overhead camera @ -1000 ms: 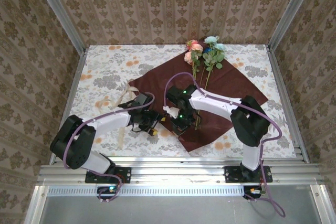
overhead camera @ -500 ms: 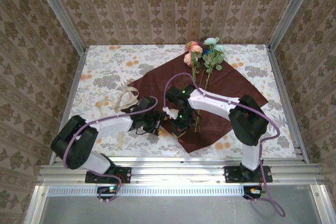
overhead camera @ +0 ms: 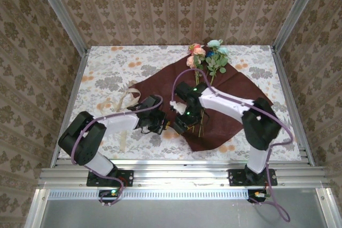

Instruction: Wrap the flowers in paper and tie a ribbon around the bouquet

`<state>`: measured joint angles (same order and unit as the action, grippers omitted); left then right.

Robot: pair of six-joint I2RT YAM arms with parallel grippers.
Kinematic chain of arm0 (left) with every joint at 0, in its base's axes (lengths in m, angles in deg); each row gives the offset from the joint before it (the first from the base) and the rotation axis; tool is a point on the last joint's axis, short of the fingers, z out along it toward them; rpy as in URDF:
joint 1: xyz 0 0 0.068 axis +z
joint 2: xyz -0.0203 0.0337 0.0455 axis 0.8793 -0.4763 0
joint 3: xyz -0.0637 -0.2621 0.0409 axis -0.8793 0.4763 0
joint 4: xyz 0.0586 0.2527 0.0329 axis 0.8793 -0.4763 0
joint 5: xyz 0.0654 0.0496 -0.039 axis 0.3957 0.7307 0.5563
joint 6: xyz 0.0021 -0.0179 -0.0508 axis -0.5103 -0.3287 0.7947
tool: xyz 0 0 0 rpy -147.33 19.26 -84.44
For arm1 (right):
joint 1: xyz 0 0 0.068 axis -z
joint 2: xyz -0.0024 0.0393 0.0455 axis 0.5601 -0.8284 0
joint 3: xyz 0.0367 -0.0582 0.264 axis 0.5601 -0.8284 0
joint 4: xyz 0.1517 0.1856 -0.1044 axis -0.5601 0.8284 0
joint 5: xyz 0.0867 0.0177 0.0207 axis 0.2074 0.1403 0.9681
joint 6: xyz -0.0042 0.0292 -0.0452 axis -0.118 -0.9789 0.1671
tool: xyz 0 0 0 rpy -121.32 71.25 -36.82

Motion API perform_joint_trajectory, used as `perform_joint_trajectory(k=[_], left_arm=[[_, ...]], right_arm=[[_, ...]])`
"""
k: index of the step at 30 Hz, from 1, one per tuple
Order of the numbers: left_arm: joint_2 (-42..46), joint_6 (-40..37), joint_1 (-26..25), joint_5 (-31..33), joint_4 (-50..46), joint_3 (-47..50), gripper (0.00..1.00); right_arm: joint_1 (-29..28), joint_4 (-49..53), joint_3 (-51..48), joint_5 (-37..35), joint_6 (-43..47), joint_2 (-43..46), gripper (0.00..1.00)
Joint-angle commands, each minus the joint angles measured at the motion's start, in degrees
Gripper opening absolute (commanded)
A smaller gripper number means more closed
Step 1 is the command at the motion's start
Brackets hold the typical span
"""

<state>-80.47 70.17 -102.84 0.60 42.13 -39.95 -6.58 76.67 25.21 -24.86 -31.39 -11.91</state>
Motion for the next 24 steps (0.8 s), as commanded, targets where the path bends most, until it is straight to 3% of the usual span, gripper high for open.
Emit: perform_joint_trajectory(k=[1, 10, 13, 15, 20, 24], left_arm=[[-1.3, -1.7, 1.9, -0.9, -5.7, -3.2, 0.00], [-3.0, -2.9, 6.6, -3.3, -9.0, -6.0, 0.00], [-4.1, -3.3, 8.3, -4.5, -8.3, -6.3, 0.00], [-4.8, -3.3, 9.0, -5.4, -7.4, -6.2, 0.00], [-5.2, -3.9, 10.3, -6.1, -7.2, -6.2, 0.00], [-5.4, -4.6, 10.7, -6.7, -7.6, -6.5, 0.00]], right_arm=[[2.2, -6.2, -3.4, -5.4, 0.6, 9.1, 0.58], [10.4, -25.1, -20.9, -14.4, 3.2, 28.3, 0.62], [11.8, -31.8, -27.3, -12.2, 5.7, 36.3, 0.63], [11.5, -32.3, -30.3, -6.5, 11.2, 41.5, 0.66], [2.1, -28.9, -35.9, -7.1, 26.1, 50.6, 0.76], [-6.8, -23.1, -36.9, -11.9, 34.0, 49.2, 0.78]])
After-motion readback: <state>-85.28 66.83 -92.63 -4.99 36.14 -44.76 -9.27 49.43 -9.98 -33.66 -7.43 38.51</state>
